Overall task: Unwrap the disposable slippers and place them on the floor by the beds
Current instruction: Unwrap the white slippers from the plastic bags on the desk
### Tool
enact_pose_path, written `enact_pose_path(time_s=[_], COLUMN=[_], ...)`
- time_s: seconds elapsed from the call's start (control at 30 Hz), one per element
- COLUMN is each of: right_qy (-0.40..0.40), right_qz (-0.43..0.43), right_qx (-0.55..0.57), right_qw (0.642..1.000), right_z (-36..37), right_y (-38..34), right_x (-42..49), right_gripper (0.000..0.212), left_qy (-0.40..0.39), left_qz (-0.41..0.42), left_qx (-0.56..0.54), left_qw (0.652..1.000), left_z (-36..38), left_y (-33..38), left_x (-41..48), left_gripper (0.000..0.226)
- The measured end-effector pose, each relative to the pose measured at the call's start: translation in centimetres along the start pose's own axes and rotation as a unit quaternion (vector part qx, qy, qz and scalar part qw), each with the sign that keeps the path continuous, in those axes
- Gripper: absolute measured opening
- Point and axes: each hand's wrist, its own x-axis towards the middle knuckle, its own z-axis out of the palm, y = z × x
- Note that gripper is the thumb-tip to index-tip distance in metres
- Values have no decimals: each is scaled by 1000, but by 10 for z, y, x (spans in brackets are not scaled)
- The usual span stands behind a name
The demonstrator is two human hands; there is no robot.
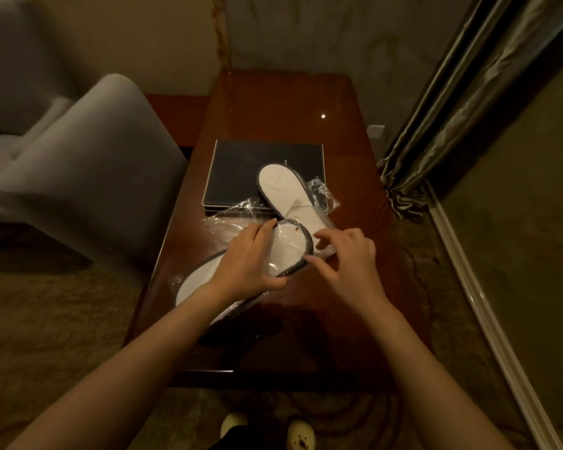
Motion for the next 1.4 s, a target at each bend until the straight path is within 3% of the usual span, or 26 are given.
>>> enact_pose_path(time_s=[0.13,0.27,0.4,0.53,0.77,0.97,1.17,1.23,1.33,1.4], right_qy=[4,26,-87,-84,-176,-138,-103,-83,-73,-66], right_qz=[-14,-18,37,75,88,128,145,157,166,152], right_qx=[28,71,87,190,277,316,300,299,295,276], right_qw=[999,997,992,975,941,930,937,938,938,947], right_z=[-6,-9,-12,-16,-9,-19,-33,-33,-29,-25], right_y=[5,8,18,7,-19,-18,-11,-13,-13,-11], right_x=[-10,-21,-22,0,23,29,33,34,31,30], right_gripper=[5,7,13,9,8,7,14,16,15,16], left_qy=[2,-8,-4,9,34,58,-7,-11,22,53], left_qz=[-7,-13,5,55,71,50,35,10,-47,-46], left_qx=[-8,-13,33,65,82,78,24,-59,-207,-193], left_qw=[1000,1000,999,996,994,994,999,998,977,979], left_z=[-9,-14,-18,-16,-15,-15,-16,-19,-25,-30], left_y=[-1,0,-1,4,10,-4,-11,-2,6,6], left_x=[-3,-4,-10,-18,-26,-31,-29,-25,-17,-12], left_gripper=[106,107,107,108,107,110,114,105,60,40])
